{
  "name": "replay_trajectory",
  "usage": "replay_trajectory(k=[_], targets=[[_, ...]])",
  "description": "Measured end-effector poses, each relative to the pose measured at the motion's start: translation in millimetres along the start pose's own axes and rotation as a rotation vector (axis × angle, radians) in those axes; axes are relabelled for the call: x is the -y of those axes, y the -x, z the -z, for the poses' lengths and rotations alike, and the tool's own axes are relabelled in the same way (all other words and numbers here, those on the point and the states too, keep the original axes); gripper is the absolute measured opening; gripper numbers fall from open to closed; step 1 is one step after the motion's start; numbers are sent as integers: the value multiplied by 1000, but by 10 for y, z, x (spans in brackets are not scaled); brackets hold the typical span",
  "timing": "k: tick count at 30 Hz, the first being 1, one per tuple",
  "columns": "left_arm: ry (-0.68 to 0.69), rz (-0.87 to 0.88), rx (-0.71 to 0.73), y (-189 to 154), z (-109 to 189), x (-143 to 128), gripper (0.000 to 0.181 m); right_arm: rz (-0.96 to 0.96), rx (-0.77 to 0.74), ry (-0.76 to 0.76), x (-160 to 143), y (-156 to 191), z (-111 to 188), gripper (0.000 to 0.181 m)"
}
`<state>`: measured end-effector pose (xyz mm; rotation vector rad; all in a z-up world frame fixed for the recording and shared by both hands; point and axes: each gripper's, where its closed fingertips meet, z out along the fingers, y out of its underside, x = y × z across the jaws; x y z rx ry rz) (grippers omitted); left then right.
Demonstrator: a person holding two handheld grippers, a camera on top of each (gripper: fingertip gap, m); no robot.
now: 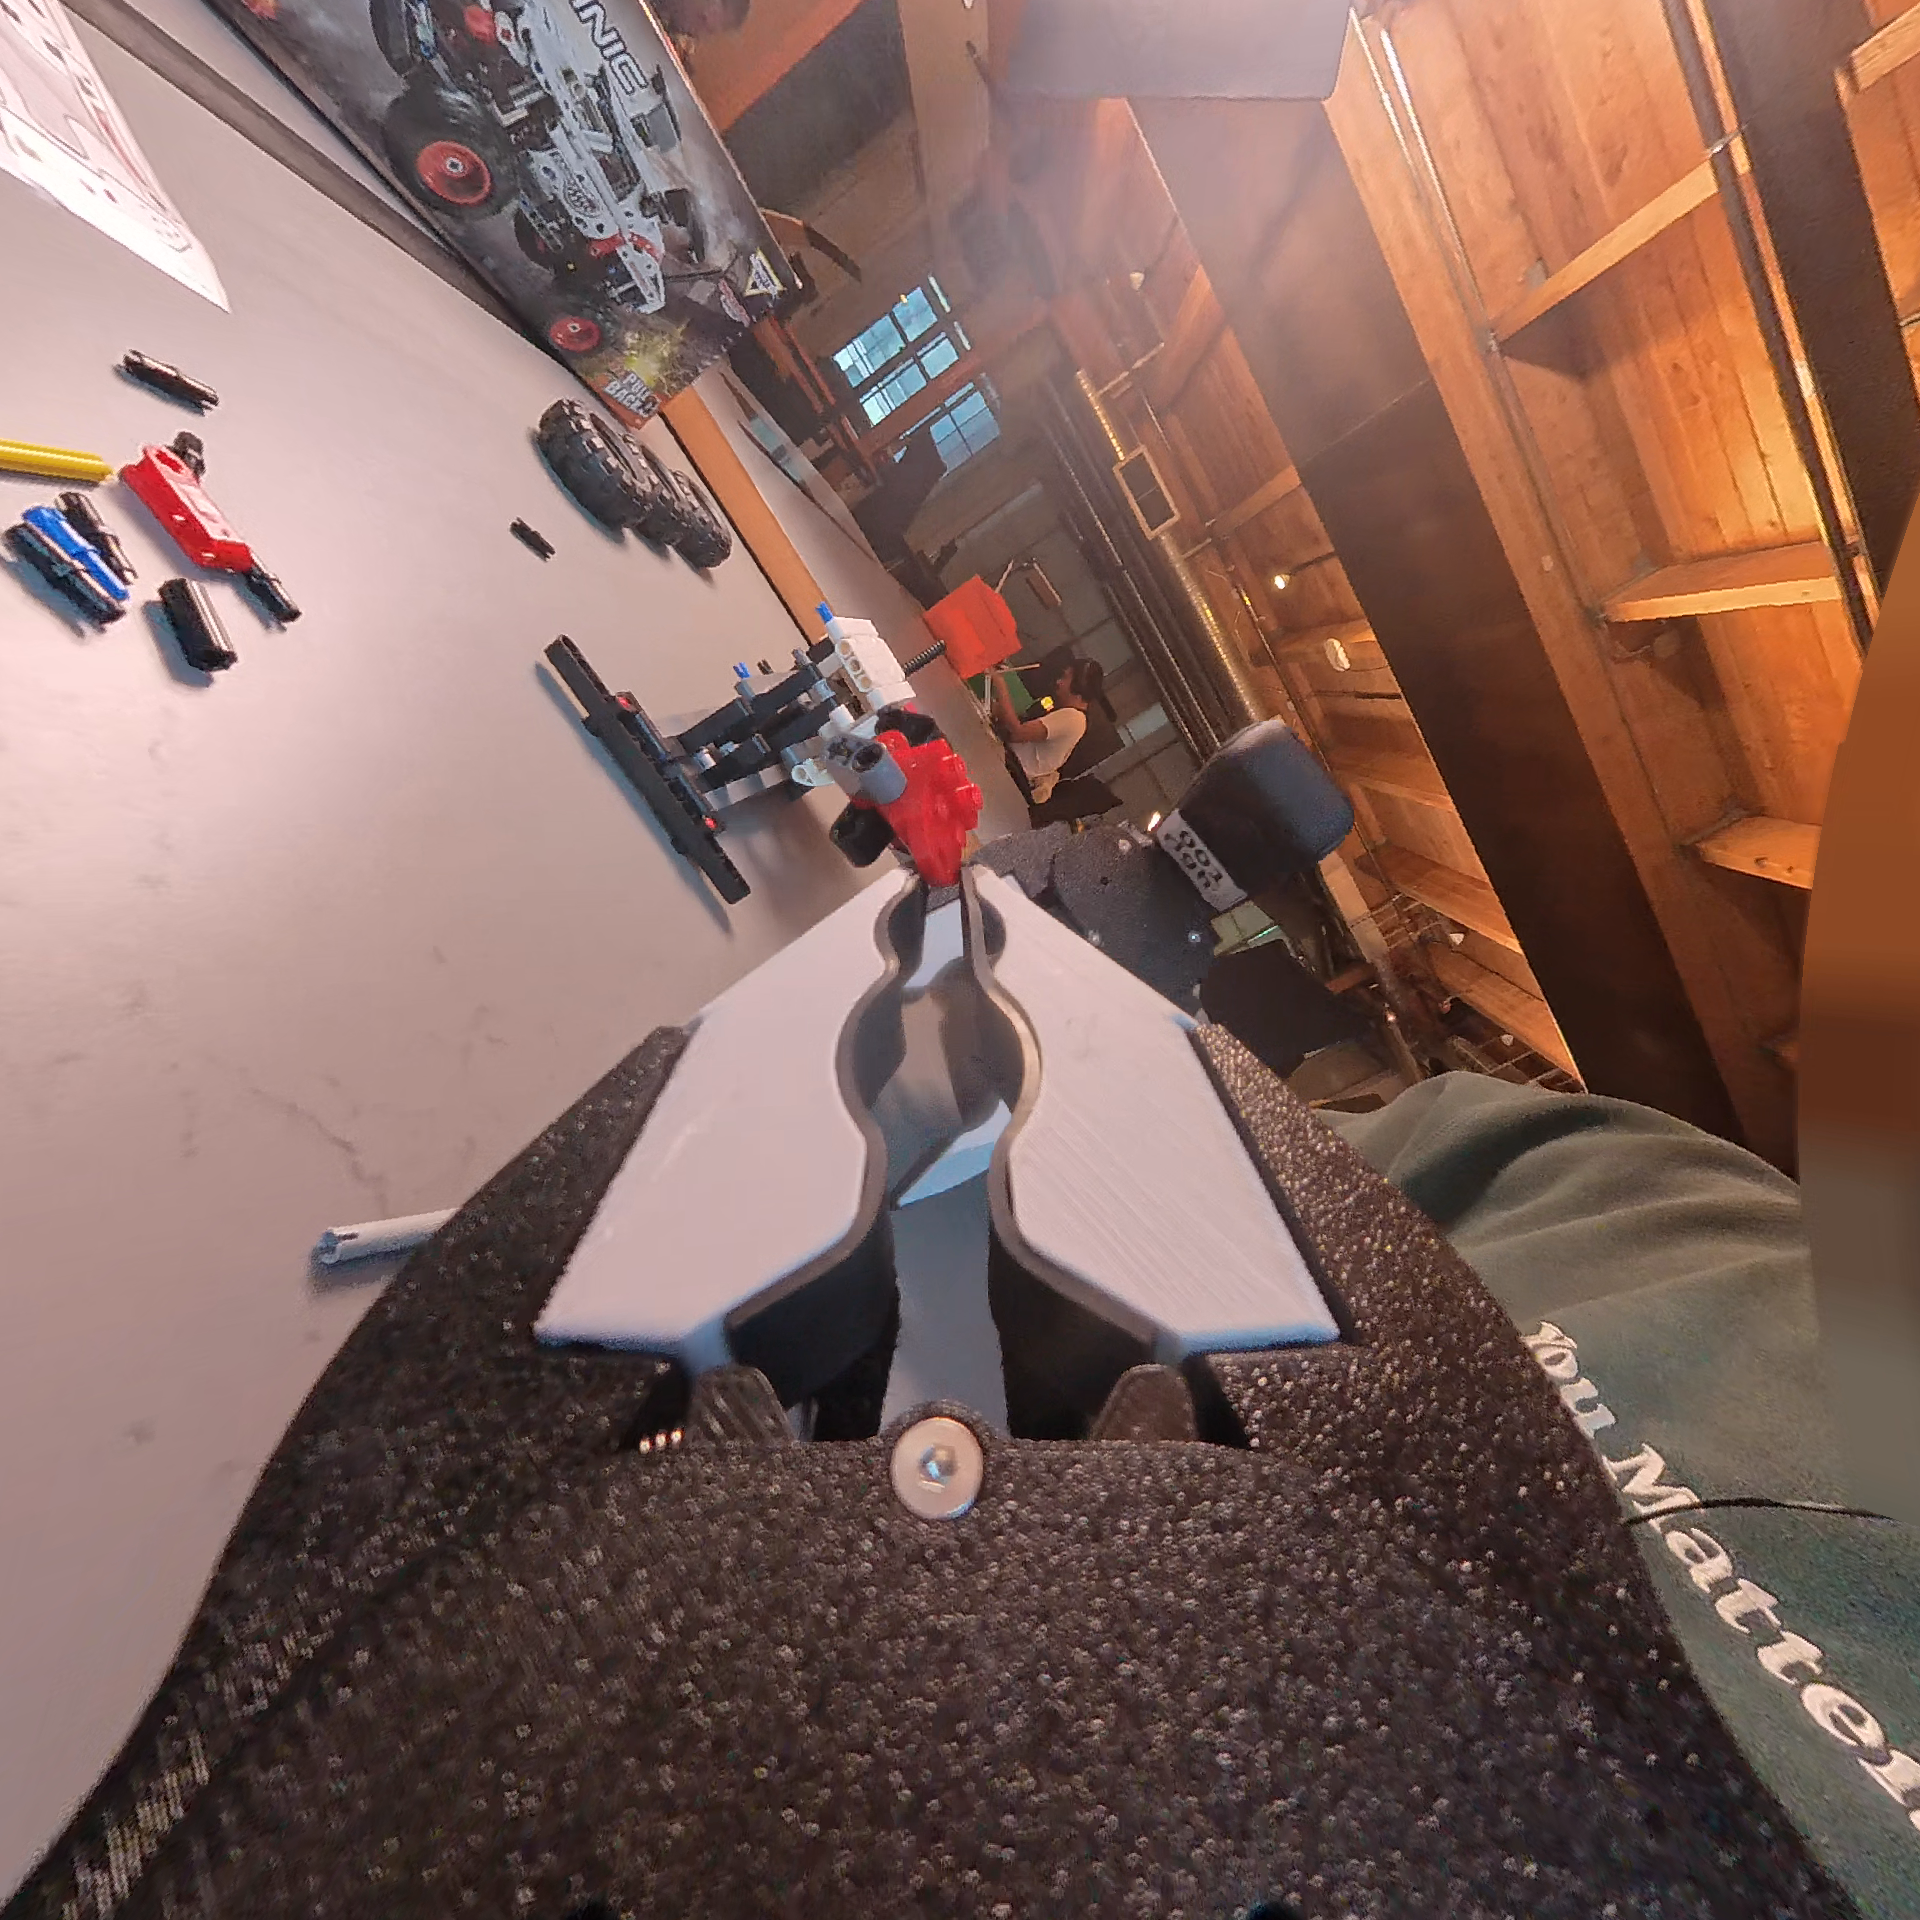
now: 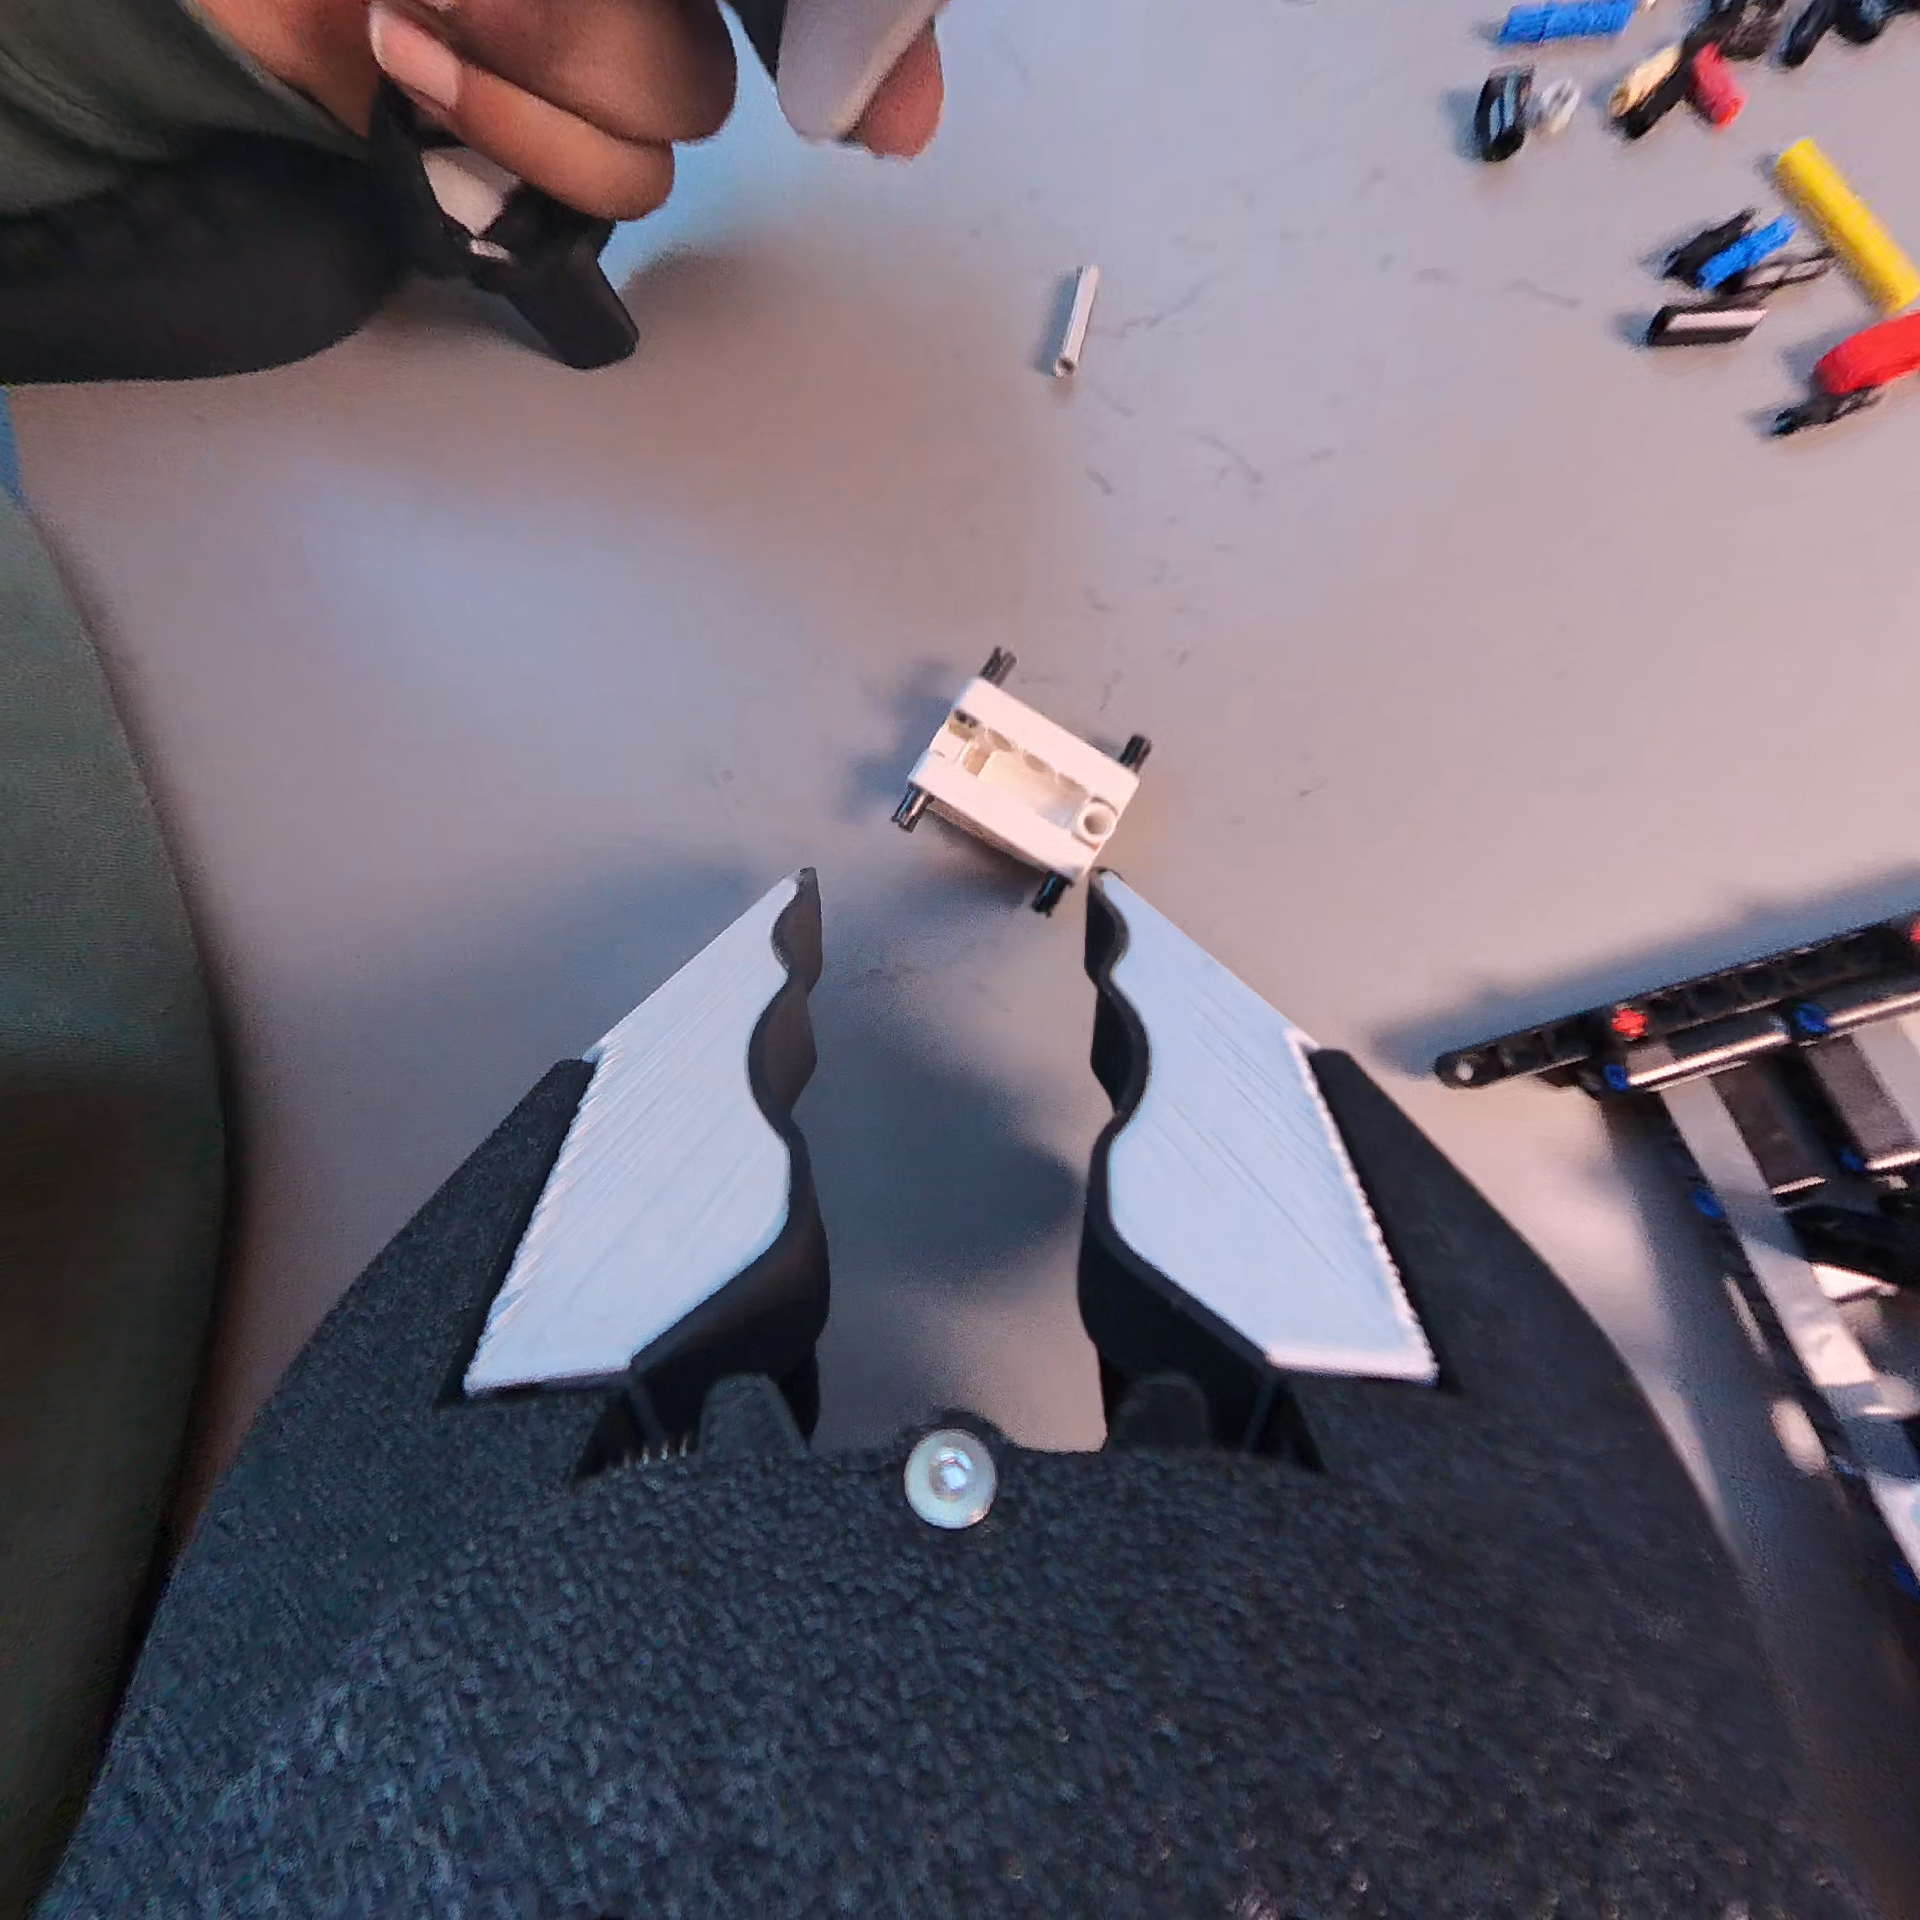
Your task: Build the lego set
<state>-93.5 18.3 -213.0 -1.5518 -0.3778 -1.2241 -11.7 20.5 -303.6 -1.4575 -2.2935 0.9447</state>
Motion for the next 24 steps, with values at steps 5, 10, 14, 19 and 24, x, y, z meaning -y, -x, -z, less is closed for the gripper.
replay_trajectory(k=[5, 10, 14, 19, 24], targets=[[161, -82, -72, -176, -85, -232, 6, 128, -64, -321, 526, -130, 330, 46], [490, -516, -158, -425, -98, -769, 6, -18, 358, -565, 748, 259, 659, 47], [612, -709, -270, -544, -46, -1063, 5, 135, 453, -460, 555, 562, 556, 45], [620, -779, -285, -544, -29, -1094, 5, 198, 413, -479, 576, 656, 505, 31], [537, -726, -178, -389, -89, -894, 13, 285, 170, -531, 687, 431, 509, 29]])
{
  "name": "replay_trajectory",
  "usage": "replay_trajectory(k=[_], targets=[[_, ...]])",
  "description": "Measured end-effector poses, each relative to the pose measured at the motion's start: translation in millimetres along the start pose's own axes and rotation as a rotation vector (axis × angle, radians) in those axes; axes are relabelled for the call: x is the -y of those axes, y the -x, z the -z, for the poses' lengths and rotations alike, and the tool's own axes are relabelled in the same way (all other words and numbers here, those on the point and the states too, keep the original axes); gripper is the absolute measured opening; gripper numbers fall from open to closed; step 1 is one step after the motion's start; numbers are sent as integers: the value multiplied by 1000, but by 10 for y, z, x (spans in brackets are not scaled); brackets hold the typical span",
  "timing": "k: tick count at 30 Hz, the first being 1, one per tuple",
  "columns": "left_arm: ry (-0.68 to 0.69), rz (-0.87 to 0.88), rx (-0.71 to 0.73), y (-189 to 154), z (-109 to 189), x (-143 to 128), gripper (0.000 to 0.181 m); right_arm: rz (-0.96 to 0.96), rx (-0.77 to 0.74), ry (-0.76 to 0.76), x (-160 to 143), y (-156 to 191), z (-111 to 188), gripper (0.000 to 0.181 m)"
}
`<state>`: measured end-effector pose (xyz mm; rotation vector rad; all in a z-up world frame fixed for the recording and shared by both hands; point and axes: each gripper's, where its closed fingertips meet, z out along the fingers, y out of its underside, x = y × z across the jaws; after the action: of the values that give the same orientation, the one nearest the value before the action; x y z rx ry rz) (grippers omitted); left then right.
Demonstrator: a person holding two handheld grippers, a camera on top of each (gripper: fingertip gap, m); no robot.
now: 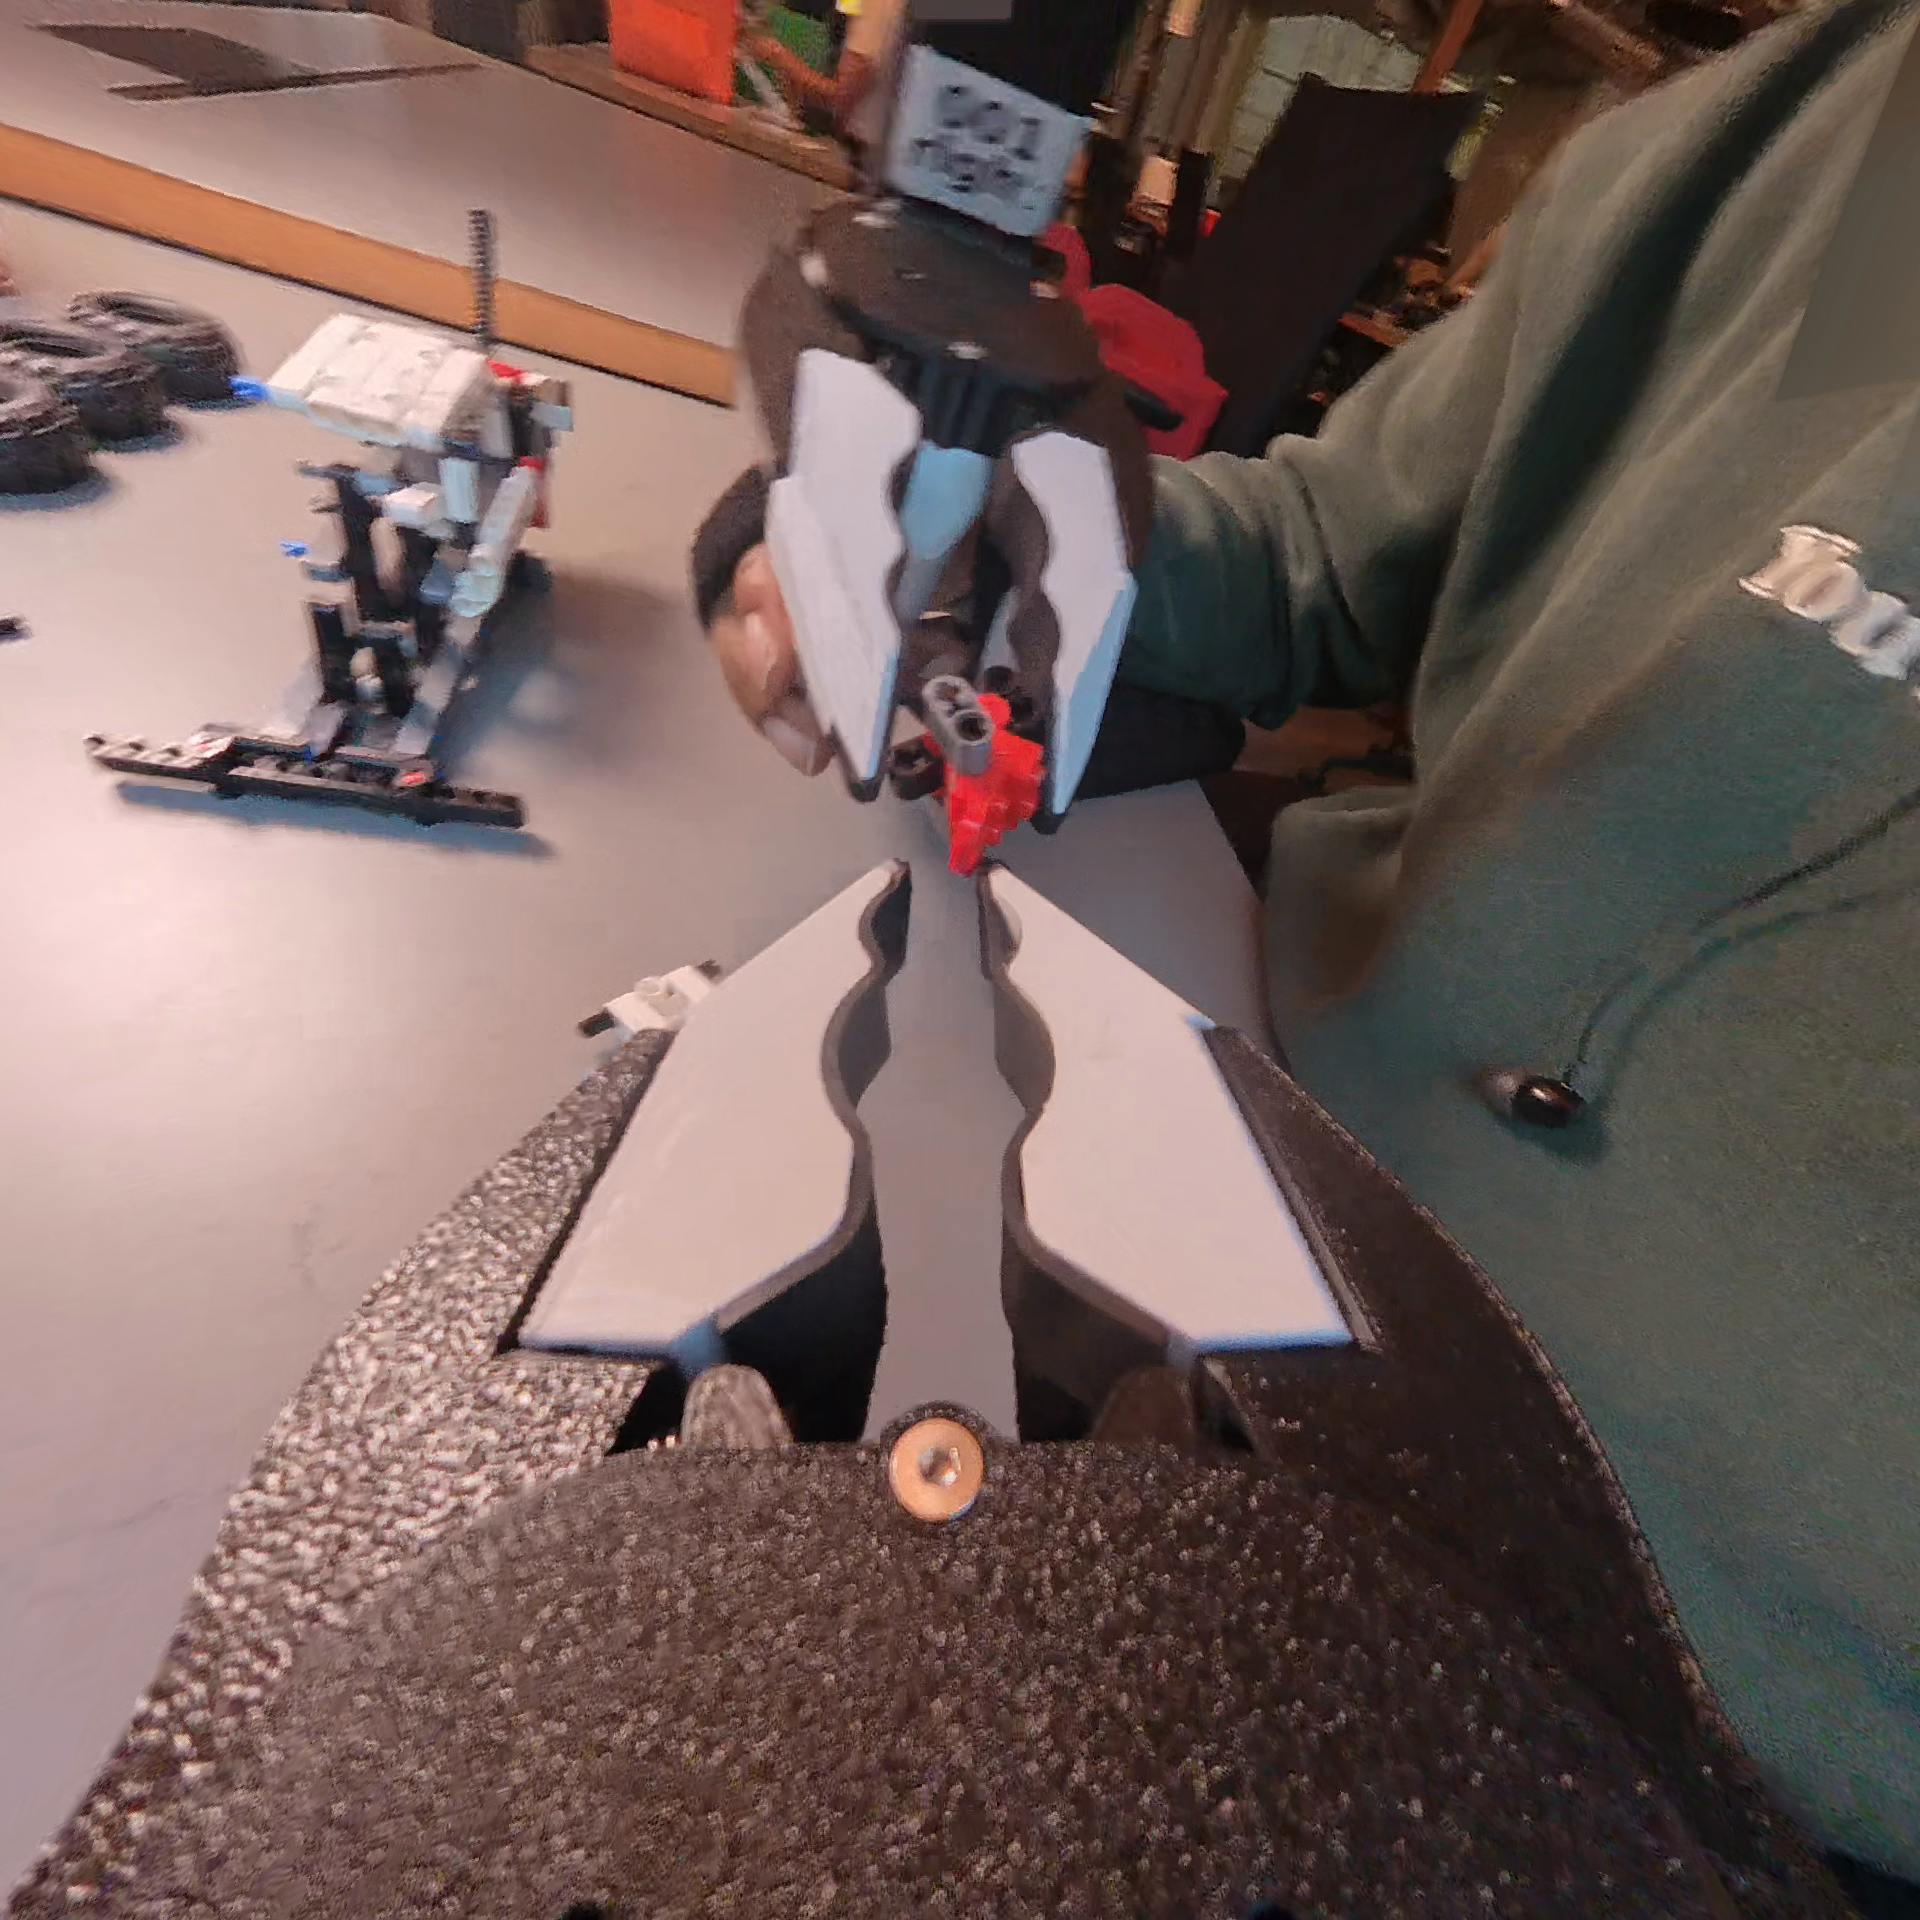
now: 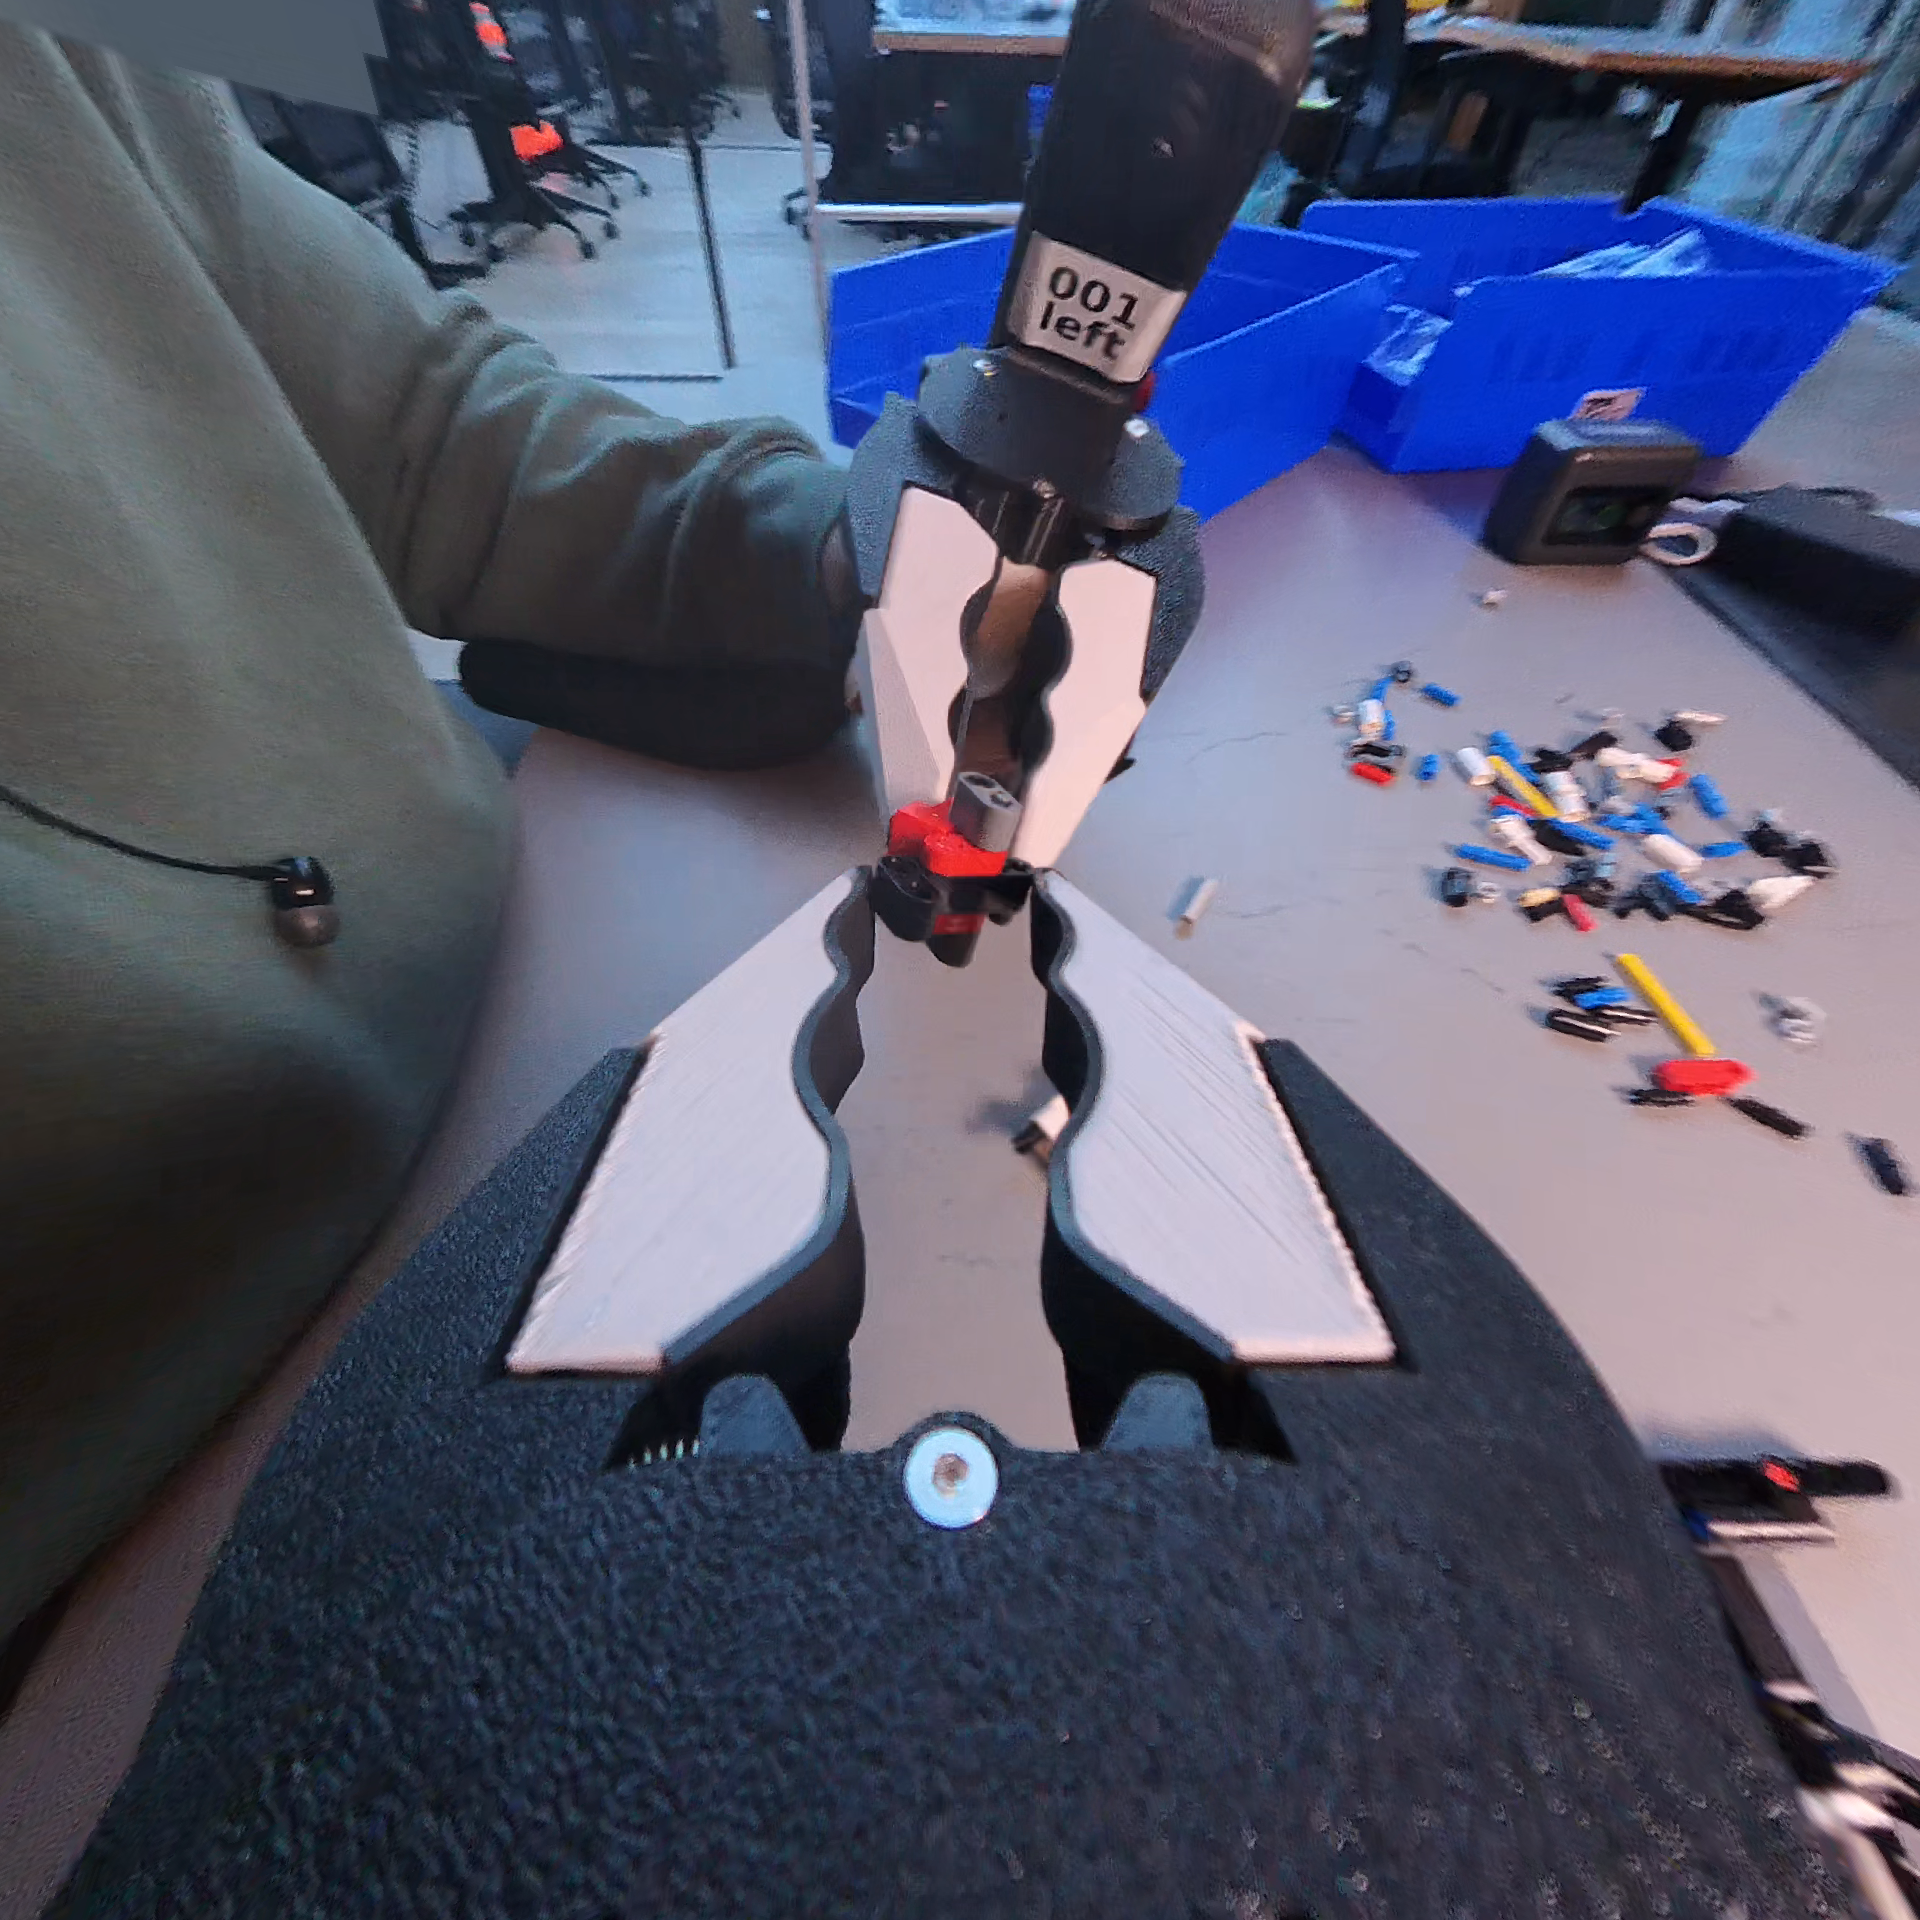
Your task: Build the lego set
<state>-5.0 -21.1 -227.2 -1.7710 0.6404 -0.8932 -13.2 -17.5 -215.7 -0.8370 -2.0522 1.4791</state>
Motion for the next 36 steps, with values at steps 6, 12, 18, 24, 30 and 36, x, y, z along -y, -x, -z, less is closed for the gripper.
replay_trajectory(k=[6, 12, 18, 24, 30, 36], targets=[[-156, 304, 206, 483, 217, 152, 26, 324, -490, 169, -90, -572, 85, 29], [-387, 655, 130, 616, 156, 280, 35, 717, -744, 376, -124, -732, 14, 29], [-357, 632, 110, 584, 79, 275, 24, 833, -799, 348, 27, -632, -58, 29], [-381, 414, -123, 272, 231, 481, 23, 388, -448, -9, 286, -283, -8, 51], [-247, 97, -203, 14, 114, 459, 23, -339, -86, -242, 360, -377, 330, 19], [-183, -12, -199, 82, -23, 444, 23, -595, 81, -246, 209, -339, 265, 11]])
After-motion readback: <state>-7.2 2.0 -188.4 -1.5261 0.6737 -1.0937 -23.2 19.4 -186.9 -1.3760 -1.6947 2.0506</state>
